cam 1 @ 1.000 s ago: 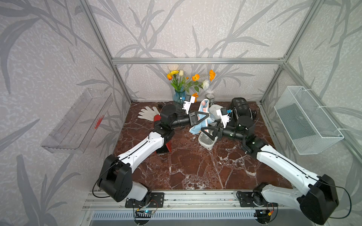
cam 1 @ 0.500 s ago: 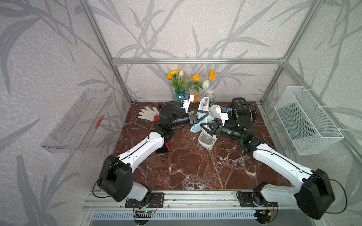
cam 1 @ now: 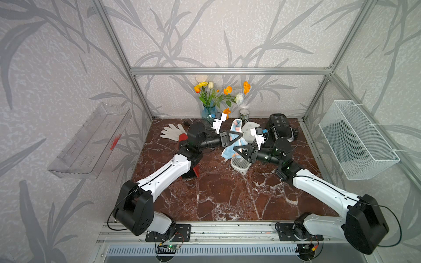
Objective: Wipe the surface of a coffee machine
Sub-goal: Adjust the cleaning item, then wipe the dirt from the surface of the coffee machine.
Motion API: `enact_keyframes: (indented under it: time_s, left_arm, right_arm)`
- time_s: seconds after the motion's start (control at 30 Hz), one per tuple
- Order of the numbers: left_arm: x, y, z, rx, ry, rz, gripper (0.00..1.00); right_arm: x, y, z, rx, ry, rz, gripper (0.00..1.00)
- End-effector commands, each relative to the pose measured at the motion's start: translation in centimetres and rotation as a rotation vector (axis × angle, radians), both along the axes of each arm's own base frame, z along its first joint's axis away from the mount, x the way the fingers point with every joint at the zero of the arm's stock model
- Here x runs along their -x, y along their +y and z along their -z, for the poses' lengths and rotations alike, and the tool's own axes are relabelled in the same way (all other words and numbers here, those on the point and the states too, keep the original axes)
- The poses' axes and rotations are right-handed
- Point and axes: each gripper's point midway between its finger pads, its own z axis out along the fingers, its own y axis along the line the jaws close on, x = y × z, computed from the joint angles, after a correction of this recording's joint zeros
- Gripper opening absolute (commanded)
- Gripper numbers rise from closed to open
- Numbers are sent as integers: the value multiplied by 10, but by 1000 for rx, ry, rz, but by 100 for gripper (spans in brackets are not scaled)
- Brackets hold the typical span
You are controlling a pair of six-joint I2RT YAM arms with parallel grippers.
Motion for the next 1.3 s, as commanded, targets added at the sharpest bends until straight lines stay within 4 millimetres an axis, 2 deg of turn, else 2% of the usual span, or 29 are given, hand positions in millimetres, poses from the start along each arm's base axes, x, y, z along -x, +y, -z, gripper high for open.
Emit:
enact_keyframes:
  time_s: [0.0,0.13,0.33,0.43,0.53,0.63,0.77,0.9,0.97,1.2,1.27]
  left_arm:
    - [-12,15,10,-43,6,-85,18]
    - [-21,29,23,-99,18,-165,42]
    - [-36,53,40,-177,24,-290,64]
    - [-45,65,50,-213,40,-343,67]
    - [-51,72,59,-237,44,-387,66]
    - [-55,77,68,-260,55,-424,66]
    - [-59,78,77,-276,68,-441,66]
    - [-63,73,84,-267,95,-429,66]
    - [-65,71,88,-265,110,-425,66]
    - [-62,71,90,-273,115,-418,65]
    - [-60,74,91,-285,113,-427,65]
  right_arm:
    - [15,-6,-26,-32,-122,-20,0]
    - [23,-10,-14,13,-92,-34,0]
    - [50,-26,17,132,-18,-44,0]
    - [64,-38,45,213,40,-38,0]
    - [75,-50,86,303,128,-16,0]
    - [81,-59,119,345,202,7,0]
    - [72,-68,153,404,265,90,0]
    - [53,-63,169,394,283,133,0]
    - [37,-61,175,394,290,180,0]
    - [-21,-46,180,363,267,299,0]
    - [-37,-47,176,316,264,346,0]
